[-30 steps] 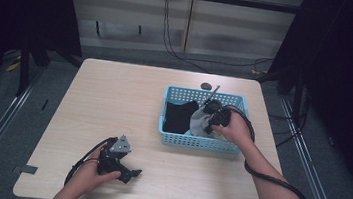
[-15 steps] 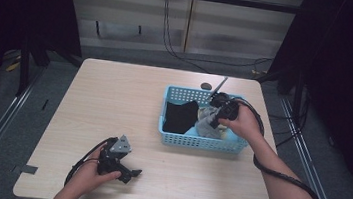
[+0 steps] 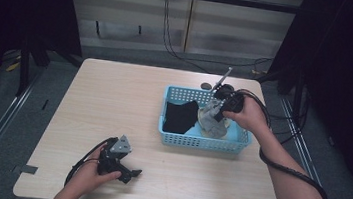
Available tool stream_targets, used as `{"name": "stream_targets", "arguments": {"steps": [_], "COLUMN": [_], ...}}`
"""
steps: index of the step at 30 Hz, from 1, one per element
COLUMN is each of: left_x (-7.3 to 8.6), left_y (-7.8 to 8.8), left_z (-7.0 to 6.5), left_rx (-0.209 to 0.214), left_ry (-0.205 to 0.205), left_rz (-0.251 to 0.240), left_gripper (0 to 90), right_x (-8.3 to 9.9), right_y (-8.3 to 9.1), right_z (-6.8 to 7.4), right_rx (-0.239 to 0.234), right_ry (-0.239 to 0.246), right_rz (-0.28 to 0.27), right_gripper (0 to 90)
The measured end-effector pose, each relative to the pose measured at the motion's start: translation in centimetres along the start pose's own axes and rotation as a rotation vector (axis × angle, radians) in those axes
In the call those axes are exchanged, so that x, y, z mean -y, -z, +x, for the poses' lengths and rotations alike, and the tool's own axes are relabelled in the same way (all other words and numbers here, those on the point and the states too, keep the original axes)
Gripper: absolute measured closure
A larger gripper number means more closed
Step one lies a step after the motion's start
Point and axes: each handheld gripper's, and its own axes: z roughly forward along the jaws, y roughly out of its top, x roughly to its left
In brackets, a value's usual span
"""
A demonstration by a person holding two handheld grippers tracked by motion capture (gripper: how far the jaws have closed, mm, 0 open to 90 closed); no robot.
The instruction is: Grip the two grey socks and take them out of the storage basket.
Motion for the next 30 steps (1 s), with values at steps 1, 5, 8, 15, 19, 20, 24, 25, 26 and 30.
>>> {"name": "stream_targets", "arguments": {"steps": [1, 5, 8, 15, 19, 20, 24, 25, 26, 30], "left_x": [0.0, 0.0, 0.0, 0.0, 0.0, 0.0, 0.0, 0.0, 0.0, 0.0], "left_y": [0.0, 0.0, 0.0, 0.0, 0.0, 0.0, 0.0, 0.0, 0.0, 0.0], "left_z": [0.0, 0.0, 0.0, 0.0, 0.0, 0.0, 0.0, 0.0, 0.0, 0.0], "left_rx": [0.001, 0.0, -0.004, 0.0, -0.001, 0.003, -0.003, -0.003, -0.003, -0.003], "left_ry": [-0.001, 0.0, -0.002, -0.003, -0.002, -0.002, -0.002, -0.002, -0.002, -0.002], "left_rz": [0.001, 0.0, 0.0, 0.002, 0.001, 0.003, 0.002, 0.002, 0.002, 0.002], "left_gripper": [0.0, 0.0, 0.0, 0.0, 0.0, 0.0, 0.0, 0.0, 0.0, 0.0], "right_x": [0.0, -0.1, -0.2, -0.3, -0.2, -0.2, -0.2, -0.2, -0.2, -0.1], "right_y": [0.2, 0.8, 1.3, 2.9, 3.6, 3.8, 4.6, 4.8, 4.9, 5.6], "right_z": [0.0, 0.1, 0.2, 0.7, 1.1, 1.2, 1.6, 1.7, 1.7, 2.1], "right_rx": [0.003, 0.006, -0.002, 0.003, -0.005, -0.004, -0.016, -0.02, -0.022, -0.02], "right_ry": [-0.001, 0.009, 0.008, 0.025, 0.04, 0.042, 0.052, 0.054, 0.062, 0.076], "right_rz": [-0.005, -0.002, -0.013, -0.023, -0.041, -0.035, -0.056, -0.063, -0.068, -0.068], "right_gripper": [85.8, 85.8, 85.8, 85.8, 85.8, 85.8, 85.8, 85.8, 85.8, 85.8]}}
